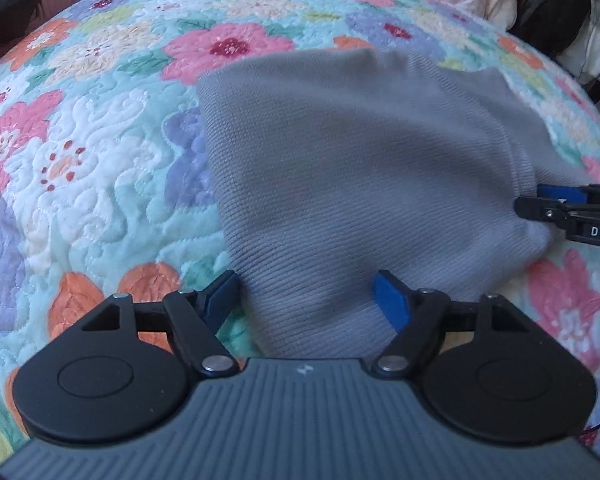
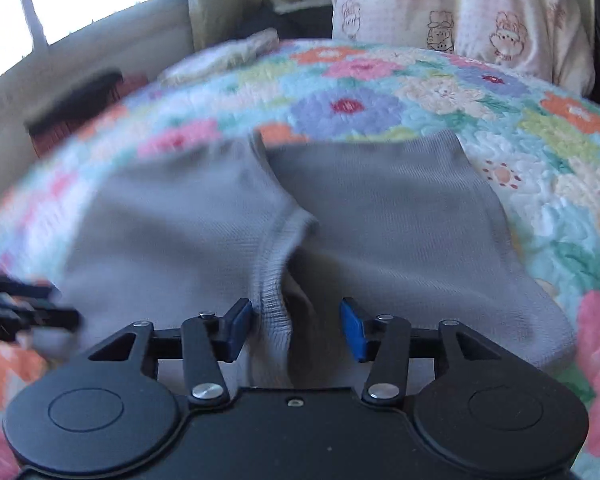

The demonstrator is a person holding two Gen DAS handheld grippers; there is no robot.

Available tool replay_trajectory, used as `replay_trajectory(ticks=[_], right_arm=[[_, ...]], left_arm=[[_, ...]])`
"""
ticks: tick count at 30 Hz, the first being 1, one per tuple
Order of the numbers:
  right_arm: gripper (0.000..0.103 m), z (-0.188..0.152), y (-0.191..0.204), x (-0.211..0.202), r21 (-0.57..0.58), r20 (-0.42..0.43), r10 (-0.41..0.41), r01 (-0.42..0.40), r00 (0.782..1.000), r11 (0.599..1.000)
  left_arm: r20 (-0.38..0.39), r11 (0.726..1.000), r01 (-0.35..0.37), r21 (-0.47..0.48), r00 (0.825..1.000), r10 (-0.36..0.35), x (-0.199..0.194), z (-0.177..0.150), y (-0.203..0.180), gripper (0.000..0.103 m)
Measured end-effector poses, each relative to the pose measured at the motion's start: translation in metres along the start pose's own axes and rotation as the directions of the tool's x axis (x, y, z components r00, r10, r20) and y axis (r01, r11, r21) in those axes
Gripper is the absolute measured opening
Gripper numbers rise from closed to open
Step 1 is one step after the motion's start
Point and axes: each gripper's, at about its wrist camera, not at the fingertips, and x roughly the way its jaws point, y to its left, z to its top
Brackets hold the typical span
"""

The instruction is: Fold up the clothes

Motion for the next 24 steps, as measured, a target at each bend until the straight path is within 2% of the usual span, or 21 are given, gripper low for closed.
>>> replay_trajectory(ticks=[2,4,6,8,11,13,16,18,21,24], right_arm=[[0.052,-0.007,-0.007,0.003,0.005,-0.012,0.017,-0.017,1.000,1.000],[0.052,-0.006,-0.011,-0.005,0.023,-0.010,0.028,-0.028,1.000,0.999],[0.055,-0.004,-0.018,-0.020,0.074,0.003,0.056,-0.056,0.998,0.996],[0.057,-0.007,-0.029,-0.037,0.128,0.016,0.059,-0.060,0.998,0.990],[0.063,-0.017,-0.056,-0.054,0.246,0.008,0.078,-0.077,0.997,0.966],[0.063,-0.028,-0.077,-0.052,0.371,0.000,0.130,-0.120,0.992,0.921],[0.063,-0.046,-0.106,-0.047,0.540,0.022,0.202,-0.182,0.979,0.822],[0.063,-0.054,-0.116,-0.040,0.598,0.064,0.207,-0.204,0.976,0.775],[0.063,-0.055,-0.128,-0.024,0.650,0.128,0.187,-0.225,0.974,0.726],[0.065,-0.050,-0.143,-0.009,0.692,0.205,0.137,-0.243,0.969,0.679]], left_arm=[[-0.002,0.999,0.027,-0.048,1.000,-0.027,-0.003,-0.002,0.010,0.078],[0.004,0.997,0.020,-0.080,1.000,-0.020,-0.011,0.000,0.015,0.075],[0.054,0.995,0.037,-0.095,0.998,-0.032,-0.025,0.006,0.014,0.074],[0.137,0.991,0.109,-0.083,0.986,-0.097,-0.042,0.016,0.006,0.074],[0.216,0.978,0.207,-0.024,0.956,-0.197,-0.053,0.032,-0.019,0.074],[0.205,0.969,0.248,0.012,0.947,-0.245,-0.041,0.039,-0.042,0.074],[0.154,0.951,0.309,0.015,0.939,-0.307,-0.012,0.043,-0.068,0.074],[0.098,0.948,0.317,-0.016,0.944,-0.314,0.011,0.042,-0.078,0.074],[0.039,0.961,0.275,-0.031,0.961,-0.274,0.036,0.037,-0.085,0.074],[0.039,0.956,0.289,-0.049,0.957,-0.288,0.036,0.037,-0.080,0.074]])
